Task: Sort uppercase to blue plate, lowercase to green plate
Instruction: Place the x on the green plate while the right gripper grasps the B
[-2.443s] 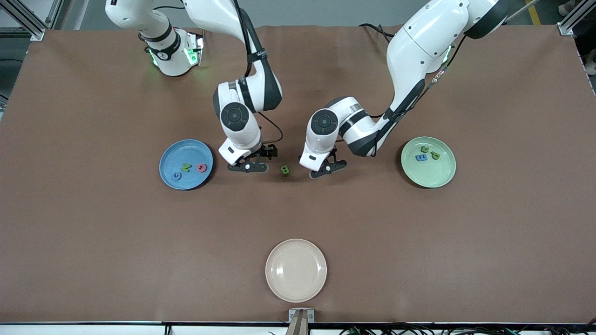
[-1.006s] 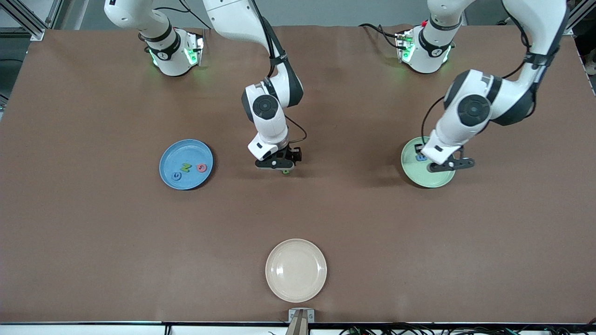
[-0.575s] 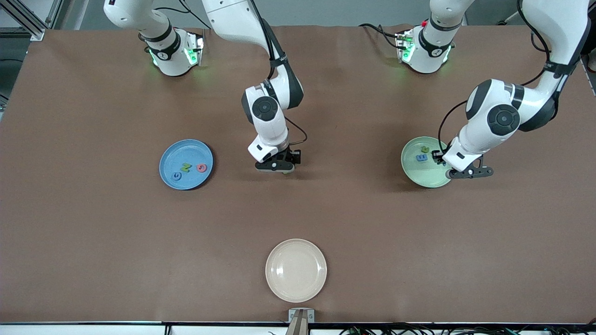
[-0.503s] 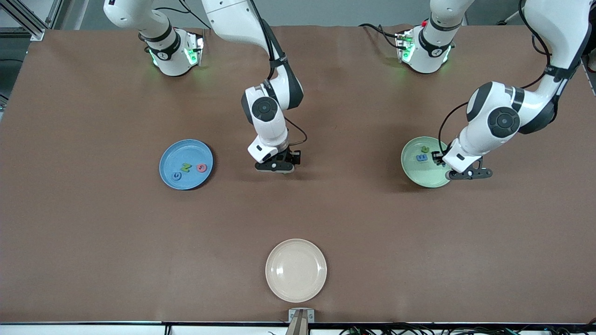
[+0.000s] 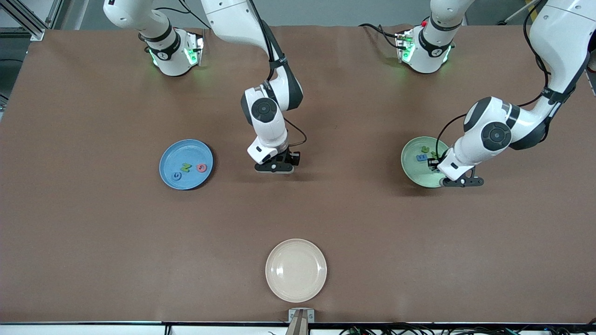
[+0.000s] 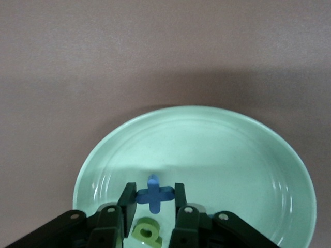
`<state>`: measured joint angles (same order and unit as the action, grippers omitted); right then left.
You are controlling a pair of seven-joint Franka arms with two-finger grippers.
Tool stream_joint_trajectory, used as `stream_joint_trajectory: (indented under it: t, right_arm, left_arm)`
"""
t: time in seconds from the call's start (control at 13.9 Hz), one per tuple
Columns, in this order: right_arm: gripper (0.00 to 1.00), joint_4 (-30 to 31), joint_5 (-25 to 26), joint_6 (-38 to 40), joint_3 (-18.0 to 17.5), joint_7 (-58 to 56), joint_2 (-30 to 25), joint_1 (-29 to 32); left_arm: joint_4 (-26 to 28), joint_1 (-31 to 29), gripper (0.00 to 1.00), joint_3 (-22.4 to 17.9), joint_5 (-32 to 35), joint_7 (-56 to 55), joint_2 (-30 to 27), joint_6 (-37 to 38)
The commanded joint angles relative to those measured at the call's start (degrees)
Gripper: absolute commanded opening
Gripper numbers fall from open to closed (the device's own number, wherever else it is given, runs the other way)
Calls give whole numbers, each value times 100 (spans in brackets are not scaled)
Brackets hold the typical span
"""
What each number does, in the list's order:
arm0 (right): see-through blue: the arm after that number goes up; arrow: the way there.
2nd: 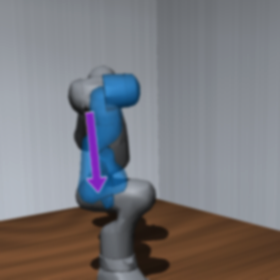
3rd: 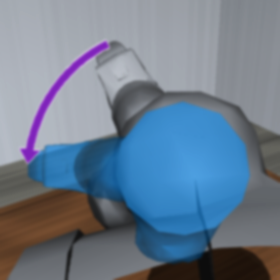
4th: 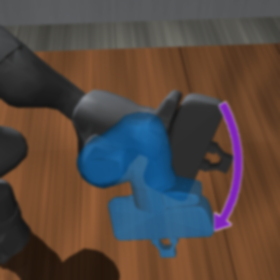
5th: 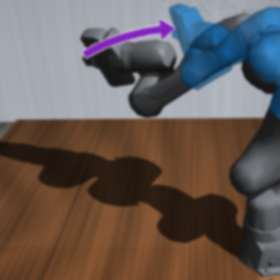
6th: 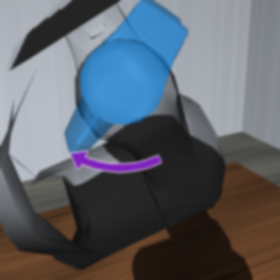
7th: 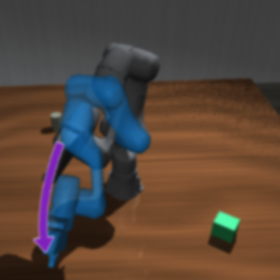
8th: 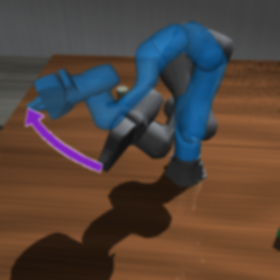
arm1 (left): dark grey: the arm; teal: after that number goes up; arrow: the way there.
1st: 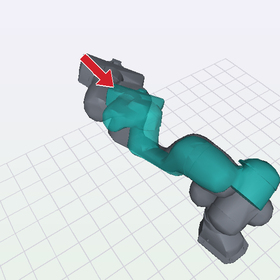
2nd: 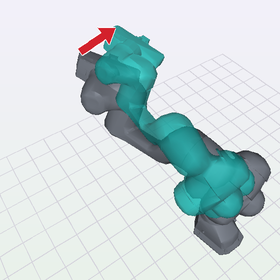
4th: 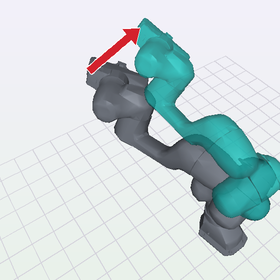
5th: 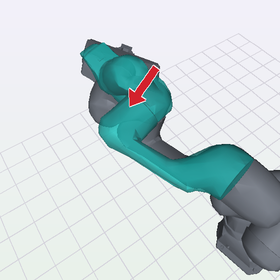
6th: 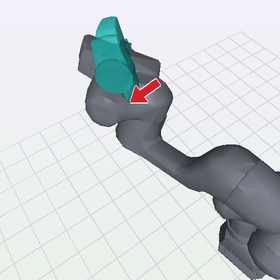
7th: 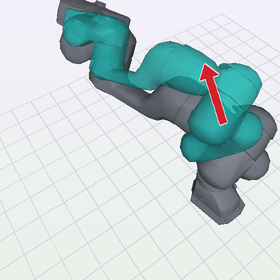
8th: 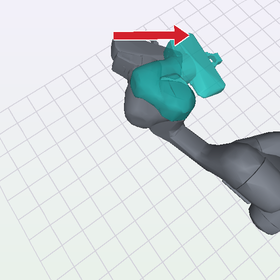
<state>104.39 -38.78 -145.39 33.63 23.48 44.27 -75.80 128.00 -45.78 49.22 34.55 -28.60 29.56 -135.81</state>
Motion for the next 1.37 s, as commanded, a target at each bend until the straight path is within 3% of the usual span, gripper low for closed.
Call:
stream_joint_trajectory:
  t: [0.0,0.07,0.14,0.22,0.29,0.43,0.65,0.86,1.01,1.15,1.29]
  right_arm:
    - [53,-156,2,-121,-102,-54,160,110]
    - [48,-164,2,-112,-102,-54,169,110]
    - [45,-165,2,-112,-102,-54,169,110]
    - [42,-165,2,-112,-102,-62,169,110]
    - [40,-156,2,-112,-102,-62,169,110]
    - [34,-147,2,-112,-102,-62,169,110]
    - [3,-147,-6,-69,-102,-36,178,127]
    - [0,-138,2,71,-76,-97,134,189]
    - [0,-138,11,571,46,-525,64,285]
    - [0,-120,29,1394,563,-1263,-24,233]
    - [0,-94,64,2431,1239,-1975,-59,32]
  left_arm:
    - [-144,-19,14,35,140,-102,138,2]
    - [-144,-10,31,35,140,-76,138,2]
    - [-153,7,66,26,158,-67,138,11]
    - [-161,-1,93,35,193,-50,103,46]
    - [-196,-1,99,26,193,-41,86,81]
    - [-232,-10,99,35,193,-50,68,195]
    - [-241,-19,99,44,193,-58,-2,274]
    - [-249,-54,100,52,193,-59,-37,283]
    - [-249,-63,100,52,193,-50,-47,283]
    - [-372,-45,99,52,158,3,-116,545]
    - [-337,-45,99,44,-305,387,-362,556]
